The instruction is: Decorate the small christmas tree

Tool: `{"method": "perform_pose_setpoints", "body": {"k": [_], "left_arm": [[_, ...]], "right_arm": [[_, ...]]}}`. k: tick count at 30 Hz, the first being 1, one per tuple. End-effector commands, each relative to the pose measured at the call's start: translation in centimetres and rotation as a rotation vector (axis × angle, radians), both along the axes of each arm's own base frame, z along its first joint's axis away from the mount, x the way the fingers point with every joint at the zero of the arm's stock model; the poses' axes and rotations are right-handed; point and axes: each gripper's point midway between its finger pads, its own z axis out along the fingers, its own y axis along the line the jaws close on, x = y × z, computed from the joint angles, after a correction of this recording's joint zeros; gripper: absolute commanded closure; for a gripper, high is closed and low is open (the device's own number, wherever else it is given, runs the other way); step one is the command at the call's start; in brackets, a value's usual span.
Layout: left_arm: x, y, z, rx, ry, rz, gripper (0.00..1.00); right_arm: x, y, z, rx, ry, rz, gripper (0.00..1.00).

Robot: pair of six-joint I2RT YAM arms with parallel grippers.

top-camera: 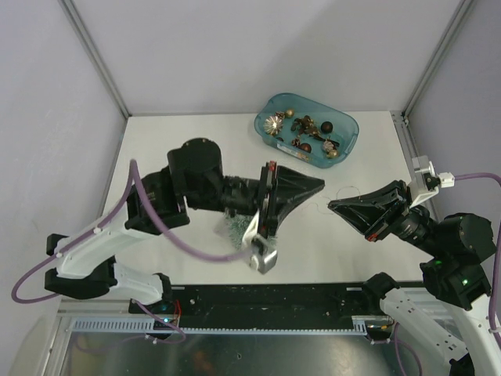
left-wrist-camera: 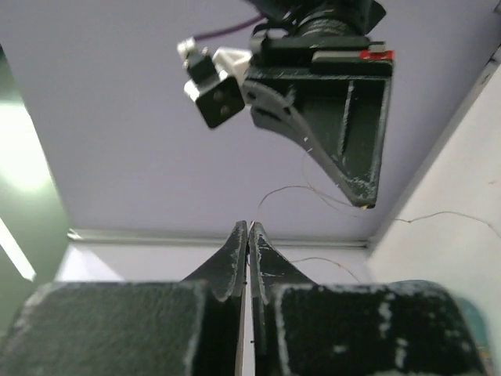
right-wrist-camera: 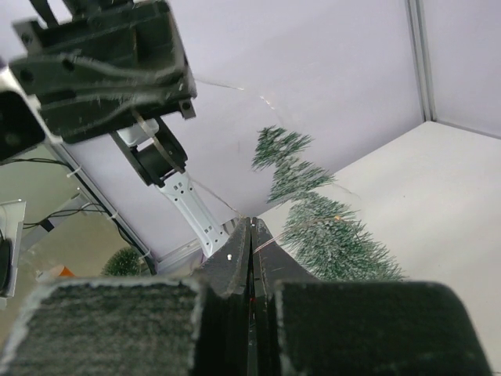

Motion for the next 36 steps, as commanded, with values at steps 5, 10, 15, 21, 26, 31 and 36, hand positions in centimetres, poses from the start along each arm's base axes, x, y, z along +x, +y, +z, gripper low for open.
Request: {"method": "perform_pose_setpoints", "body": {"k": [5, 10, 15, 21, 26, 31, 36], "left_arm": [[-1.4, 1.3, 3.1, -0.197, -0.622, 0.048, 0.95], [-1.1, 1.8, 4.3, -0.235, -0.649, 0.095, 0.83], [-1.8, 2.6, 4.2, -0.236, -0.622, 0.124, 0.59], [-1.3, 3.1, 4.2, -0.212, -0.830, 0.206, 0.51], [-0.6, 4.6, 4.7, -0.212, -0.779, 0.273, 0.39], [-1.7, 6.3, 6.9, -0.297, -0.394, 0.286, 0.20], [-2.4, 7.8, 8.6, -0.388, 0.126, 0.253, 0.04]], "right_arm": [[-0.6, -0.3, 1.1, 0.022, -0.023, 0.003, 1.00], [-0.6, -0.3, 1.0, 0.020, -0.018, 0.005, 1.00], [-0.5, -0.4, 0.8, 0.014, -0.014, -0.010, 1.00], [-0.3, -0.4, 0.6, 0.009, -0.002, -0.015, 1.00], [-0.4, -0.5, 0.7, 0.014, -0.004, -0.017, 1.00], [-0.5, -0.5, 0.6, 0.015, -0.001, -0.013, 1.00], [-0.5, -0.6, 0.6, 0.017, 0.002, -0.018, 1.00]]}}
